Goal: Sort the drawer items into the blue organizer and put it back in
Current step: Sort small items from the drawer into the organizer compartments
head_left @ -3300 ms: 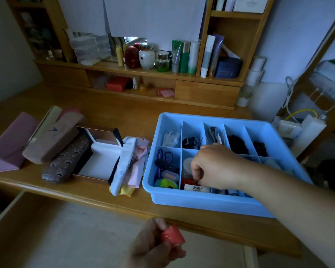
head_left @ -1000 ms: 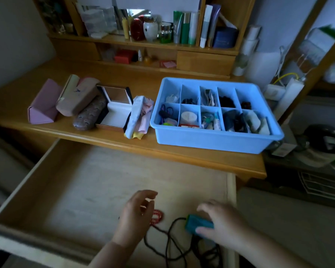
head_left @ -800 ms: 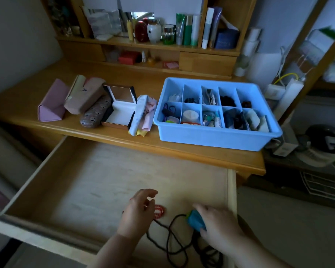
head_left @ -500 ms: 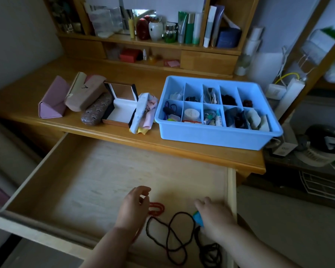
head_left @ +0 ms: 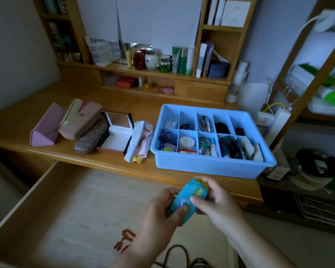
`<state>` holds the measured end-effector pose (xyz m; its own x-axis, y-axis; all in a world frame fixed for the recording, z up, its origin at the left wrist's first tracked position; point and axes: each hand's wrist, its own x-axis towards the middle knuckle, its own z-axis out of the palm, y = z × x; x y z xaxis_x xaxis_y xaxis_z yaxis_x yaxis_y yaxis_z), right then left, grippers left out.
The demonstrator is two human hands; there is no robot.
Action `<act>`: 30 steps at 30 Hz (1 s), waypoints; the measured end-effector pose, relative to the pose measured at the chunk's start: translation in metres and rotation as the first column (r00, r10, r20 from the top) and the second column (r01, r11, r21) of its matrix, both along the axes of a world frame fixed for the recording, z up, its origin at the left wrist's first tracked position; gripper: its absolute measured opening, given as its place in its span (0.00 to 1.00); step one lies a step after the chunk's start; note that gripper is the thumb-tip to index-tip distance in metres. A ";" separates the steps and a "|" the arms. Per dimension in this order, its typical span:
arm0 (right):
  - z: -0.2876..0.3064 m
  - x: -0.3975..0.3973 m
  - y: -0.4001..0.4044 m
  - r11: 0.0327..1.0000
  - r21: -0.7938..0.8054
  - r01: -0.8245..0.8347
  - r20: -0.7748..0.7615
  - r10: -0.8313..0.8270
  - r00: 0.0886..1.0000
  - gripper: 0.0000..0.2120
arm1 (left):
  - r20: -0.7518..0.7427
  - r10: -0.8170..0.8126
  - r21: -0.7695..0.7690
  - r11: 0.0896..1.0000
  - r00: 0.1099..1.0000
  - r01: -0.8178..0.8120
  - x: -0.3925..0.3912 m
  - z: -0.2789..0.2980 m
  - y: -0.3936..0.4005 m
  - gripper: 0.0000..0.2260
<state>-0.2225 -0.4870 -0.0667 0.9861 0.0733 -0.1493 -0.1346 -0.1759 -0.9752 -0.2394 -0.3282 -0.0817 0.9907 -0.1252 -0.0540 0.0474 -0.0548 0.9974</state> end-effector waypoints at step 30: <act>0.053 0.161 -0.003 0.392 -0.919 -0.049 0.177 0.519 0.836 0.16 | 0.417 -0.489 0.882 0.421 0.766 -0.211 0.123 0.048 -0.004 0.17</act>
